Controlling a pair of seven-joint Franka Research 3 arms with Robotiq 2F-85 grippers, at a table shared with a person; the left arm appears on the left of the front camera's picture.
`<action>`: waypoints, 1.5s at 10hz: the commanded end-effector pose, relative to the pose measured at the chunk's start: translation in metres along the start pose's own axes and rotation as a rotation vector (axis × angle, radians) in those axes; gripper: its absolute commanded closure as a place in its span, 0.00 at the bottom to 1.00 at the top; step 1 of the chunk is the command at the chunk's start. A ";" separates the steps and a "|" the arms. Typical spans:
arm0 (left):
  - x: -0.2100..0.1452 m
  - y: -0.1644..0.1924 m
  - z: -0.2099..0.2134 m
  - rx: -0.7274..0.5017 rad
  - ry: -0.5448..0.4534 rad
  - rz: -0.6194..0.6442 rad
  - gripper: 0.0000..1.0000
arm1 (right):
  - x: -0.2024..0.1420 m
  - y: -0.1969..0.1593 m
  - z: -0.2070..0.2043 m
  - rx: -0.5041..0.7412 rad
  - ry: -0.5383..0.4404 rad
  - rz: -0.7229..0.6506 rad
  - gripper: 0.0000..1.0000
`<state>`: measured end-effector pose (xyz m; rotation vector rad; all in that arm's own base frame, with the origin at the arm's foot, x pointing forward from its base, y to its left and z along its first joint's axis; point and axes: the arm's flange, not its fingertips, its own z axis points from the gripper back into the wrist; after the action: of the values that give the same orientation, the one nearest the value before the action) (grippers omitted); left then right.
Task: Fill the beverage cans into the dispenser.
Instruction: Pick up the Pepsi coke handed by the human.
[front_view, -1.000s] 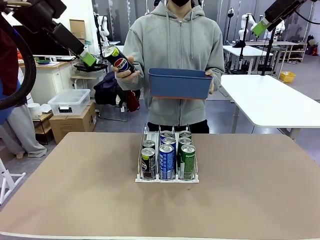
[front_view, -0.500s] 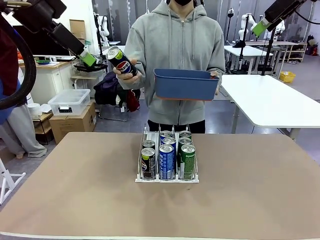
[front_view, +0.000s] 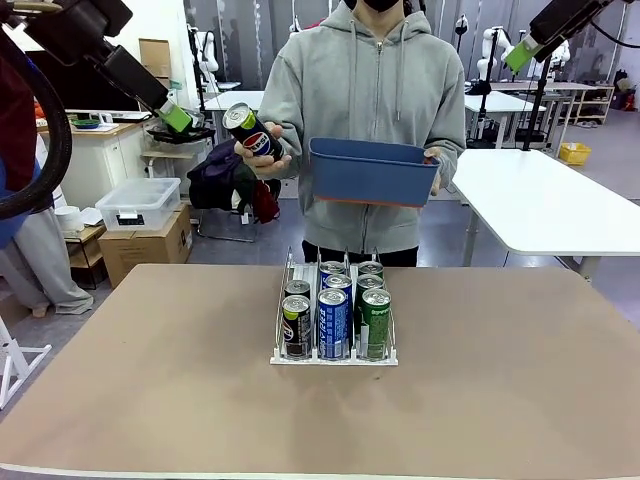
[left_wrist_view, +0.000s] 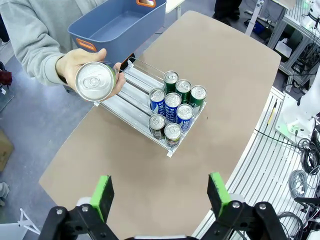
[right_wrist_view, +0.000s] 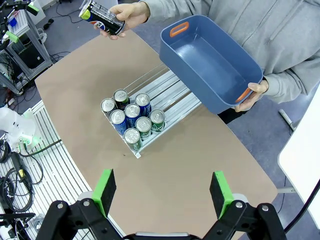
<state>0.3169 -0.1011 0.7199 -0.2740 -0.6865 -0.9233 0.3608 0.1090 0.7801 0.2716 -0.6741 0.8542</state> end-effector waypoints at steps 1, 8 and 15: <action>-0.001 0.000 -0.001 0.002 0.004 -0.002 0.00 | -0.001 0.000 0.000 0.002 -0.001 0.000 0.00; 0.014 -0.013 -0.027 0.194 -0.038 -0.001 0.00 | -0.001 0.000 0.000 0.002 -0.001 0.000 0.00; 0.049 0.010 -0.066 0.200 -0.068 -0.072 0.00 | -0.001 0.000 0.000 0.002 -0.001 0.000 0.00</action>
<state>0.3702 -0.1592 0.7017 -0.1038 -0.8327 -0.8953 0.3608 0.1091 0.7801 0.2716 -0.6741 0.8544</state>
